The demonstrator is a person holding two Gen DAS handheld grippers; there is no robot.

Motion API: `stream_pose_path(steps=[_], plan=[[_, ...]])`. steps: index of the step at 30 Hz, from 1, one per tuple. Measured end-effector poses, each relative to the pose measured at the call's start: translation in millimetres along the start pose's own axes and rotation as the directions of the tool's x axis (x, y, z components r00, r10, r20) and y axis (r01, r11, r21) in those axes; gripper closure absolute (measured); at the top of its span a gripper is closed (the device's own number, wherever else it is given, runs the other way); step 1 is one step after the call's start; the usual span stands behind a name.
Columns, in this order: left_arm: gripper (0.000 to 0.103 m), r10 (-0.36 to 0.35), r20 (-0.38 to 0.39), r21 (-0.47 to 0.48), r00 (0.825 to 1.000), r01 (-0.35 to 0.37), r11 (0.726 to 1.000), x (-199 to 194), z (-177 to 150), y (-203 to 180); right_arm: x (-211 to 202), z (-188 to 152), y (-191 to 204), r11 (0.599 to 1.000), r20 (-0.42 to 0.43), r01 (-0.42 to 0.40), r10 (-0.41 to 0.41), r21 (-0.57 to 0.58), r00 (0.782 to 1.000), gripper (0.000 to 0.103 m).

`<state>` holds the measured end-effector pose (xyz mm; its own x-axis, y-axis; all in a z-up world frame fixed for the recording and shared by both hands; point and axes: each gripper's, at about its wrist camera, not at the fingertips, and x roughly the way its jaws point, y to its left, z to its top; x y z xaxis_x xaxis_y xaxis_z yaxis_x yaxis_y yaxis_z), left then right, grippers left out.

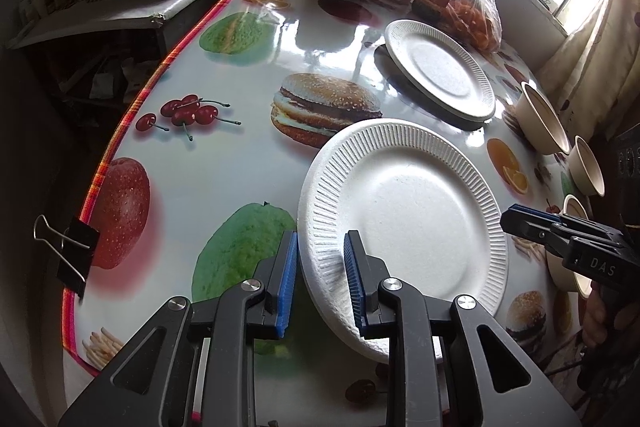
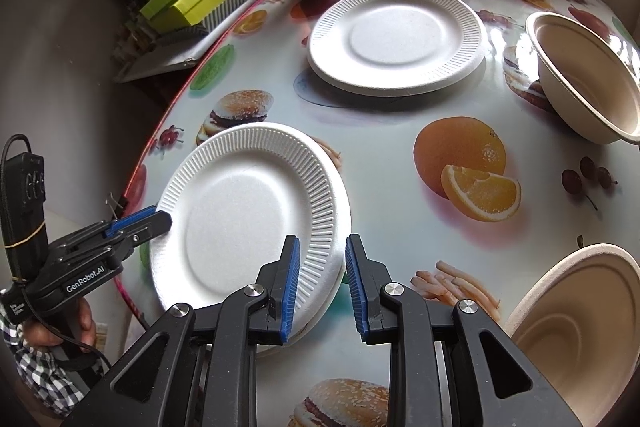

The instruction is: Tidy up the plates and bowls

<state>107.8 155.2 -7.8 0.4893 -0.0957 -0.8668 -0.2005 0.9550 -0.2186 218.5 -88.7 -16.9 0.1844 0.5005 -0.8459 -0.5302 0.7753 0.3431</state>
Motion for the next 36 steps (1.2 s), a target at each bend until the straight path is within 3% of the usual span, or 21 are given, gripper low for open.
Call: stream_pose_path(steps=[4,15,28,36], plan=[[0.064,0.004,0.005,-0.005,1.0,-0.004,1.0,-2.0,1.1,0.3,-3.9,0.9,-1.8,1.0,0.009,-0.002,0.002,0.004,1.0,0.074],[0.063,-0.028,0.066,0.016,0.997,0.027,0.999,-22.7,30.2,-12.3,-43.6,18.6,-8.8,1.0,0.099,-0.006,0.008,-0.021,0.995,0.06],[0.063,-0.096,0.084,0.04,0.992,0.093,0.995,-10.9,95.2,-45.4,-79.9,78.5,-55.7,0.998,0.18,0.057,-0.058,0.011,0.982,0.056],[0.063,-0.123,0.052,0.032,0.991,0.122,0.992,15.7,128.8,-62.2,-66.9,125.8,-84.8,0.996,0.158,0.088,-0.09,0.019,0.983,0.056]])
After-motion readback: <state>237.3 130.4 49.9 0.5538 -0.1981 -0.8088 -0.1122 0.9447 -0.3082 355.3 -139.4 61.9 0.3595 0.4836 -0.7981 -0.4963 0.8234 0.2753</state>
